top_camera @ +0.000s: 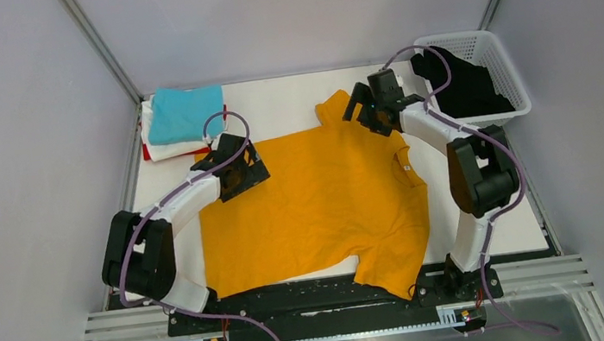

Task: Fold and stack the t-shirts
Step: Flatten out the tshirt

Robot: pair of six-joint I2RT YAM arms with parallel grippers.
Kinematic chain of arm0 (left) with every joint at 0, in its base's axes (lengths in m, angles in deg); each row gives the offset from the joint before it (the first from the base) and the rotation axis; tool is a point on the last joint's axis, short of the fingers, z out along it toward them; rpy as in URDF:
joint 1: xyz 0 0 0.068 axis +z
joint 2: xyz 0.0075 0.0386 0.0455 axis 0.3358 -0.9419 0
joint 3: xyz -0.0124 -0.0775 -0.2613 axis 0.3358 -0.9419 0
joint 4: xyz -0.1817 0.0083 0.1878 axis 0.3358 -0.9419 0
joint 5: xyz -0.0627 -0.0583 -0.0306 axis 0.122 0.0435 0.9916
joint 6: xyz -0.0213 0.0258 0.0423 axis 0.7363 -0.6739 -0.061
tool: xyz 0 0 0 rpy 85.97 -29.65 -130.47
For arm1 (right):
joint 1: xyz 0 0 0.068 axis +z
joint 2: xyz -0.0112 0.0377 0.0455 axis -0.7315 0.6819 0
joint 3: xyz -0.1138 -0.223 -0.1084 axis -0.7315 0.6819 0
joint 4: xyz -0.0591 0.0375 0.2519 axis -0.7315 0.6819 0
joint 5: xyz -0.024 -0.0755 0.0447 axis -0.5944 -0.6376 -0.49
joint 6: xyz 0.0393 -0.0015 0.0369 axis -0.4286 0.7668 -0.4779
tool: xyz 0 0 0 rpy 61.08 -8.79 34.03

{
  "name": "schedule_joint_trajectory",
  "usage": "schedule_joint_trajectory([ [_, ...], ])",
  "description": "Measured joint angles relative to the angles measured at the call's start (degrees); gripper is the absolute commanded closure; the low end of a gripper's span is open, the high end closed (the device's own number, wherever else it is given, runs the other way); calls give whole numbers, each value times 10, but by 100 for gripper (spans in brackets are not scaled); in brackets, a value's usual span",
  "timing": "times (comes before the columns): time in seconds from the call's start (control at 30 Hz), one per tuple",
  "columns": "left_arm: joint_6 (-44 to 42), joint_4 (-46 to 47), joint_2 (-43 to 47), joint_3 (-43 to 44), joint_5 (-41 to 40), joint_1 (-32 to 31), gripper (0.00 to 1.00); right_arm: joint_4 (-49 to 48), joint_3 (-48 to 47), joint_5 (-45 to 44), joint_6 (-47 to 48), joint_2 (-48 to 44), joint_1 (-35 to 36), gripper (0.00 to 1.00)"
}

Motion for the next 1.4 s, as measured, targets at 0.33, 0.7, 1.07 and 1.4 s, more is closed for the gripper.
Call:
schedule_joint_trajectory([
  [0.33, 8, -2, -116, 47, 12, 1, 1, 16, 107, 72, 24, -6, 8, 1],
  [0.7, 9, 4, -283, 264, 72, 4, 1, 32, 72, 100, -7, 33, -60, 1],
  [1.07, 9, -34, -439, 508, 127, 4, 1, 45, -5, 108, -67, 87, -122, 1],
  [1.4, -11, -47, -393, 453, 137, 4, 1, 73, -23, 78, -12, 62, -123, 1],
])
